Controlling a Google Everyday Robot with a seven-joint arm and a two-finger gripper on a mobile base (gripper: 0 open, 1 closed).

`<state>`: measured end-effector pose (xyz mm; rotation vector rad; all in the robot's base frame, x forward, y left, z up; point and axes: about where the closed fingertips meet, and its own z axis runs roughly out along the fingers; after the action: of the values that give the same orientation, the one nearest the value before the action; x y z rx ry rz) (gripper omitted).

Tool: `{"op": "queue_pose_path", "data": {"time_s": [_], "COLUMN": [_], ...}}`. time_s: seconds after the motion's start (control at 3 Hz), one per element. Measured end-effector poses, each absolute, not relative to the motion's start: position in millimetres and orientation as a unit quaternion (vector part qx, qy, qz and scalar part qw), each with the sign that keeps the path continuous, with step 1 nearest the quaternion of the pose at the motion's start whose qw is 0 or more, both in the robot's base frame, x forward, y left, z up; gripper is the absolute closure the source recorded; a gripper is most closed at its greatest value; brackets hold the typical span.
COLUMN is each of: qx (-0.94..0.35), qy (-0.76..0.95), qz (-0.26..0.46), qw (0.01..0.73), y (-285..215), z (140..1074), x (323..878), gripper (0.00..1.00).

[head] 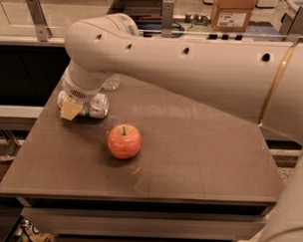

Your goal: Knock 7up can over

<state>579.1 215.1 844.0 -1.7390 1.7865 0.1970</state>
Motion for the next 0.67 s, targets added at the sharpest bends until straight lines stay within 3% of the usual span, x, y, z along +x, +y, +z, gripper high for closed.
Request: {"op": "queue_pose_path", "data": {"time_s": [0.33, 0.67], "qx": [-0.668, -0.669], "qy": [0.659, 0.658], "qz": [0.094, 0.096], "qw": [0.331, 0.333], "y": [238.4, 240.5], "z": [832.8, 834.9], "x": [574.7, 574.5], "gripper": [1.00, 0.82]}}
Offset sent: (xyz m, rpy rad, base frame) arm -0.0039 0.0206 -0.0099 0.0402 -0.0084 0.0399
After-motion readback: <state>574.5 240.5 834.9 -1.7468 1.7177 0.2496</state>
